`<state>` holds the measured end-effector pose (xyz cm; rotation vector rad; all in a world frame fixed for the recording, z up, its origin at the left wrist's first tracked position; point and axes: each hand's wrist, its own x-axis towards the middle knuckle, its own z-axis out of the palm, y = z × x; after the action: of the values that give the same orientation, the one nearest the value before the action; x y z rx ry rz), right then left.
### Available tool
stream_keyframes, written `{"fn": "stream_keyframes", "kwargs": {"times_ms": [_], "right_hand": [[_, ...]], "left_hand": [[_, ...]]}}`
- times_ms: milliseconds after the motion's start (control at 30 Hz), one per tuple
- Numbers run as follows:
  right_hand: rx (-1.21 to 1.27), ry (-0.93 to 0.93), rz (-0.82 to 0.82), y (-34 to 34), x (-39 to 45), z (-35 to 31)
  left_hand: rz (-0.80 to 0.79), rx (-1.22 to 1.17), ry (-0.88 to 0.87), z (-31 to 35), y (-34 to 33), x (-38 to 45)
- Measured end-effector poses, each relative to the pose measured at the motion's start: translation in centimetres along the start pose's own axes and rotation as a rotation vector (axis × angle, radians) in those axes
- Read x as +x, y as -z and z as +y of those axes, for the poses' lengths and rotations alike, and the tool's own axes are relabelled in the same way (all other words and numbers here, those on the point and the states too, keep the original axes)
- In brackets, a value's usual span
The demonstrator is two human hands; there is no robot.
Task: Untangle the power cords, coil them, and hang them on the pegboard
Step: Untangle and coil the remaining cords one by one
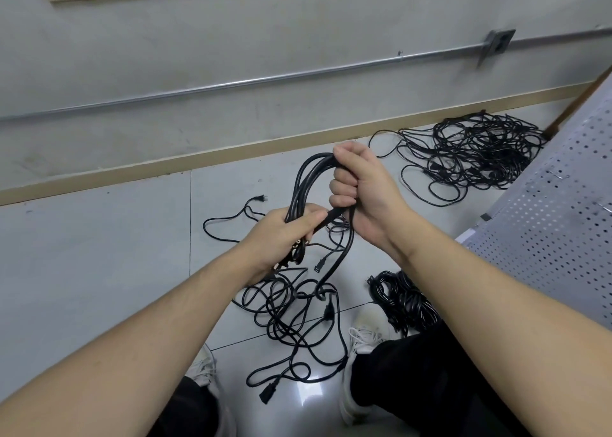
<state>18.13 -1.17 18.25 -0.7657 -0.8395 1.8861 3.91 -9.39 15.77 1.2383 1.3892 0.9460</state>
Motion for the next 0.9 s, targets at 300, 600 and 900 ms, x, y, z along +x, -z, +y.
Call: {"fn": "stream_keyframes", "kwargs": {"times_ms": [300, 600, 900], "right_hand": [[0.107, -0.065, 0.082, 1.0, 0.0, -1.3], [-0.044, -0.041, 0.113, 0.8, 0.6, 0.0], [-0.300, -0.222, 0.054, 0.3, -0.1, 2.0]], "left_hand": [[-0.394, -0.364, 0.165, 1.1, -1.2, -0.7], [-0.308, -0.711, 0.286, 1.1, -3.0, -1.0], [-0.106, -0.710, 0.186, 1.5, -1.9, 0.1]]}}
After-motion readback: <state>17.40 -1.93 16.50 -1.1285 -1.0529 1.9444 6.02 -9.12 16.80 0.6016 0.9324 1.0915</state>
